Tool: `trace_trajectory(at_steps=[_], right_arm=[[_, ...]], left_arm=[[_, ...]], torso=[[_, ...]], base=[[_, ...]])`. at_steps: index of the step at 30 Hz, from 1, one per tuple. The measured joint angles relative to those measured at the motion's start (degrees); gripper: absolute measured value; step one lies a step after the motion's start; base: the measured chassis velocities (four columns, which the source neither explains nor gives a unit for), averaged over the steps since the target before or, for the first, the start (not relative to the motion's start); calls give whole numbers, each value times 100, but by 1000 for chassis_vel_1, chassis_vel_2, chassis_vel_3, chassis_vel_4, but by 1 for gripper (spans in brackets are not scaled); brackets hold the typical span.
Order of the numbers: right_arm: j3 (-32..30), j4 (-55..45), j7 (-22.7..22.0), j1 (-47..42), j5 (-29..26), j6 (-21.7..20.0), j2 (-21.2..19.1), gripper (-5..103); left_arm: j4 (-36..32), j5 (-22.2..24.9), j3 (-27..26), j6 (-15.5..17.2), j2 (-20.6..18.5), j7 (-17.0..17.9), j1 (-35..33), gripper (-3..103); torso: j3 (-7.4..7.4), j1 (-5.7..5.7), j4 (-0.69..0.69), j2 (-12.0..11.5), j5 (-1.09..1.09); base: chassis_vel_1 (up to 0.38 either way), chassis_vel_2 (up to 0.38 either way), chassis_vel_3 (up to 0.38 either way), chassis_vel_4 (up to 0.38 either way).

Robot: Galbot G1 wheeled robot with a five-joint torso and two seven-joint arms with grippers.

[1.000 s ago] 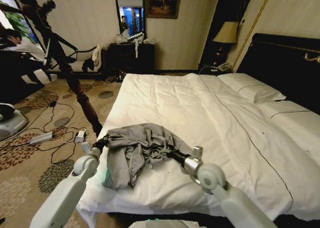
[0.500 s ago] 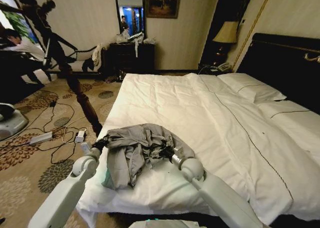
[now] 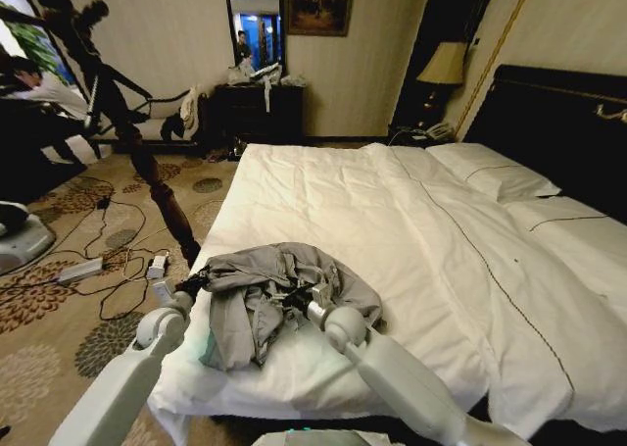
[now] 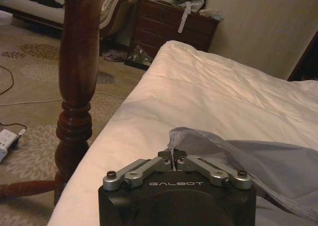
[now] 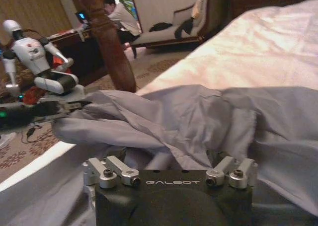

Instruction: Pick up the clothes from the bed and hang them on the clothes hanger.

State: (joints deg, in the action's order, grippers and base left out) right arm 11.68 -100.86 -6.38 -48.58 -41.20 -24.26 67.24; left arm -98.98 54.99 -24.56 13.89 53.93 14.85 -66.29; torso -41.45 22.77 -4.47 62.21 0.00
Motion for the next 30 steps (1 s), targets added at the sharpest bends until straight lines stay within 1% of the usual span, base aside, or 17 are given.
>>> trace_trajectory(at_steps=[1, 3, 7, 8, 11, 13, 16, 18, 21, 22, 25, 27, 30], right_arm=[[-4, 55, -23, 25, -36, -2, -48, 84], [-12, 95, -45, 37, -46, -2, -53, 84], [-163, 207, -110, 15, -10, 46, -67, 82], [-200, 207, -115, -2, -5, 52, -103, 80], [-238, 183, -111, -63, 71, 57, -371, 79], [-220, 181, -109, -70, 77, 57, -393, 78], [-163, 206, -102, -46, 60, 11, -302, 65], [-143, 215, -100, -25, 15, -22, -278, 65], [-105, 237, -105, 40, -220, -75, -217, 48], [-105, 237, -105, 40, -220, -75, -217, 48], [-80, 263, -137, 106, -430, -88, -156, 32], [-73, 269, -153, 131, -497, -90, -141, 32], [-41, 270, -196, 227, -636, -93, -139, 15]], left_arm=[[2, 2, 6, 1, 4, -1, 11, 0], [4, 4, 13, 1, 10, -2, 19, 0], [5, 5, 24, 3, 18, -4, 26, 0], [5, 5, 24, 3, 18, -5, 24, 0], [3, 6, 11, 5, 16, -19, -2, 0], [1, 5, 6, 5, 19, -20, -6, 0], [-4, -4, 6, 5, 37, -21, -22, 0], [-5, -14, 4, 5, 38, -21, -28, 0], [-28, -22, -35, 5, 41, -24, -69, 0], [-28, -22, -35, 5, 41, -24, -69, 0], [-30, -28, -87, 5, 43, -48, -129, 0], [-30, -28, -100, 4, 43, -54, -139, 0], [-35, -27, -117, 3, 44, -66, -154, 0]], torso=[[0, 0, -2, 0, 0], [0, 0, -2, 0, 0], [0, 0, 2, 0, 0], [0, 0, 2, 0, 1], [0, -1, -2, 0, 0], [0, -1, -2, 0, 1], [0, -1, 2, 0, 1], [0, -1, 2, 0, 1], [0, 0, 1, 0, 1], [0, 0, 1, 0, 1], [0, -1, 1, 0, 1], [0, -1, 1, 0, 0], [0, 0, 1, 0, 0]], base=[[0, 0, 0, 0], [0, 0, 0, 0], [0, 0, 0, 0], [0, 0, 0, 0], [0, 0, 0, 0], [0, 0, 0, 0], [0, 0, 0, 0], [0, 0, 0, 0], [0, 0, 0, 0], [0, 0, 0, 0], [0, 0, 0, 0], [0, 0, 0, 0], [0, 0, 0, 0]])
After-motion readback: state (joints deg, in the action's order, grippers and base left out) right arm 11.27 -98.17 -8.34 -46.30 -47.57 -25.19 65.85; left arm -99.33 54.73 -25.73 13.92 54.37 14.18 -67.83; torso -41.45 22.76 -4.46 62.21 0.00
